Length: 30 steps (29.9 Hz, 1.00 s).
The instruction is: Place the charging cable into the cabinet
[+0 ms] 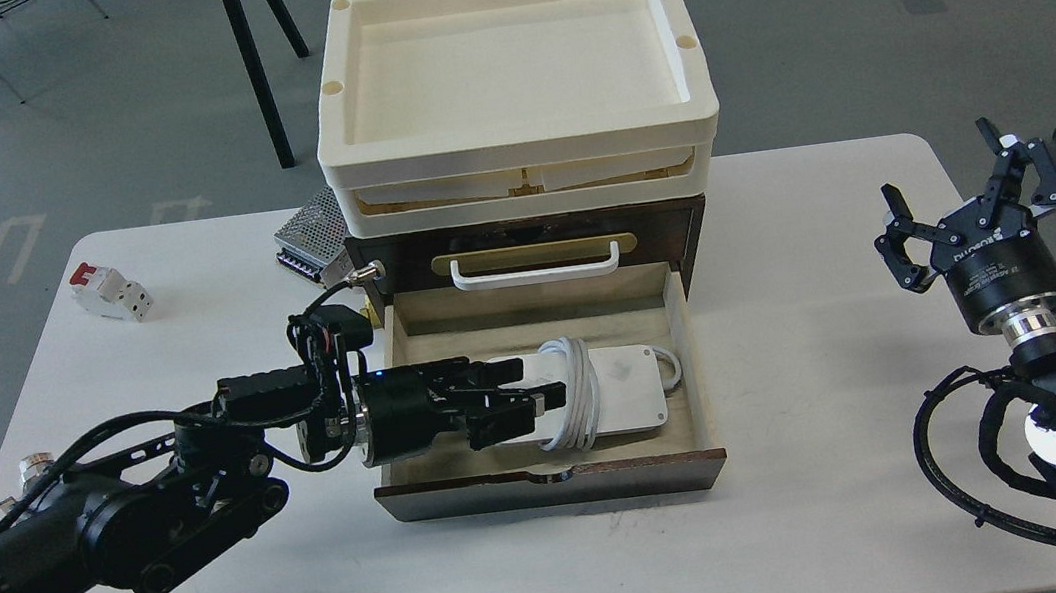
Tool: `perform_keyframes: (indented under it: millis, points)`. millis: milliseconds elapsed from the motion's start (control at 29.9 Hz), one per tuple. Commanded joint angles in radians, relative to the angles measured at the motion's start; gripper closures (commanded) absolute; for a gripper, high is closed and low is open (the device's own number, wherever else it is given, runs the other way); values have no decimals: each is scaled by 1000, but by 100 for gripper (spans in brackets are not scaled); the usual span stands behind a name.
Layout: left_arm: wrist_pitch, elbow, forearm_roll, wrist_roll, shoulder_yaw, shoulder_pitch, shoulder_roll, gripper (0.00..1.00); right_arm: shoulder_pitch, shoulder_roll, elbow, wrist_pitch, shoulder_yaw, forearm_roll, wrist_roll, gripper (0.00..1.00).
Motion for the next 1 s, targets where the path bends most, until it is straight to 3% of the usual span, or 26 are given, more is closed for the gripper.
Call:
perform_keyframes:
  millis: [0, 167, 501, 735, 969]
  points:
    - [2, -73, -4, 0, -18, -2, 74, 21, 0, 0, 1, 0, 0, 0, 0, 0]
    - [0, -169, -66, 0, -124, 26, 215, 17, 0, 0, 1, 0, 1, 0, 0, 0]
    - [38, -178, -516, 0, -139, 128, 465, 13, 0, 0, 0, 0, -2, 0, 0, 1]
    - [77, -135, -926, 0, -139, 170, 501, 10, 0, 0, 0, 0, 0, 0, 0, 1]
    - [80, -48, -1305, 0, -141, 174, 444, 8, 3, 0, 1, 0, 1, 2, 0, 0]
